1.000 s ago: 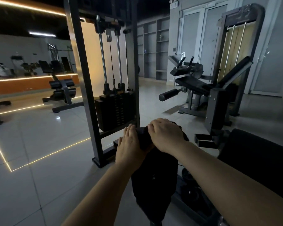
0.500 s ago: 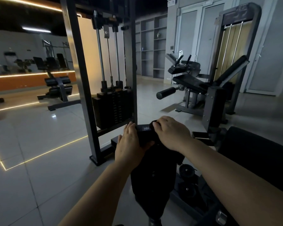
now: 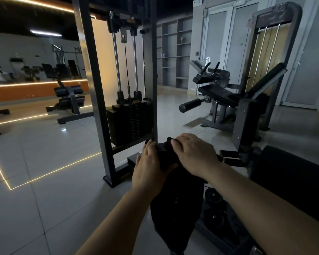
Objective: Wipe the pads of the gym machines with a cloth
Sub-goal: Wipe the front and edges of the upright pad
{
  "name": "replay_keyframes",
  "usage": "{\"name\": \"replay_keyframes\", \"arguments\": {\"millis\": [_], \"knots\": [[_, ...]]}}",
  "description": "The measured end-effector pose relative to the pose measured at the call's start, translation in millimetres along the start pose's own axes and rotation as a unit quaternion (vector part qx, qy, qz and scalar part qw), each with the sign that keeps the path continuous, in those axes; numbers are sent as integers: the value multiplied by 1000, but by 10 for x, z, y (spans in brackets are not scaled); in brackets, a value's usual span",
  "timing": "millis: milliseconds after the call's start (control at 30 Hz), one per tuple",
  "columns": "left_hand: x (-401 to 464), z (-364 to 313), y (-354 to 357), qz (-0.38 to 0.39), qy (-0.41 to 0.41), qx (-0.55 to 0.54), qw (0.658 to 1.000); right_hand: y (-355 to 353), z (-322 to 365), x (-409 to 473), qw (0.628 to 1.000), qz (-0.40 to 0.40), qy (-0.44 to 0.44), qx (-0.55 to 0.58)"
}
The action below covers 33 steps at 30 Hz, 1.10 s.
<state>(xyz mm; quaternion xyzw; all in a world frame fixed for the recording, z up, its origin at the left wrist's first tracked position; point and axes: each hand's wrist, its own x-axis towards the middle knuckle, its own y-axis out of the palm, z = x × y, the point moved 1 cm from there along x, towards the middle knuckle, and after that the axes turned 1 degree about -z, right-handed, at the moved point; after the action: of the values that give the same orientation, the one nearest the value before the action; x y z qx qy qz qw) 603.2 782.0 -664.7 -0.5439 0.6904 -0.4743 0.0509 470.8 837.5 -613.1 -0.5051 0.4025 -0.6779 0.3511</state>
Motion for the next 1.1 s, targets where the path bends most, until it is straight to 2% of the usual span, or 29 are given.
{"name": "replay_keyframes", "arguments": {"millis": [100, 200, 267, 333, 467, 567, 667, 733, 800, 867, 967, 1033, 1100], "knots": [[14, 41, 27, -1, 9, -25, 1000, 117, 283, 17, 996, -47, -63, -36], [14, 81, 14, 10, 22, -37, 999, -11, 209, 77, 992, 19, -119, 24], [8, 103, -11, 28, 33, -31, 999, -94, -28, 98, 990, 63, -99, 73], [-12, 119, -10, 27, 40, 0, 999, -113, -184, 86, 990, 67, -45, 116], [-144, 65, 99, -21, 50, -13, 998, -23, -34, 106, 998, 23, -5, 60], [-232, 69, 222, -65, 57, -52, 995, 24, 168, 94, 997, -18, -67, 17], [-221, 109, 273, -73, 67, -75, 992, -22, 120, 57, 992, 20, -126, 19], [-208, 138, 282, -69, 67, -74, 993, -92, -79, 49, 990, 65, -112, 63], [-202, 145, 286, -70, 71, -73, 992, -147, -244, 57, 985, 88, -55, 137], [-204, 134, 279, -70, 73, -71, 992, -124, -196, 97, 988, 88, -27, 122], [-219, 123, 272, -69, 61, -91, 992, -24, 195, 147, 995, 64, -72, 35], [-237, 121, 261, -69, 45, -108, 991, 17, 377, 143, 991, 57, -121, 24], [-249, 126, 253, -65, 43, -102, 992, -37, 322, 118, 990, 60, -124, 36]]}}
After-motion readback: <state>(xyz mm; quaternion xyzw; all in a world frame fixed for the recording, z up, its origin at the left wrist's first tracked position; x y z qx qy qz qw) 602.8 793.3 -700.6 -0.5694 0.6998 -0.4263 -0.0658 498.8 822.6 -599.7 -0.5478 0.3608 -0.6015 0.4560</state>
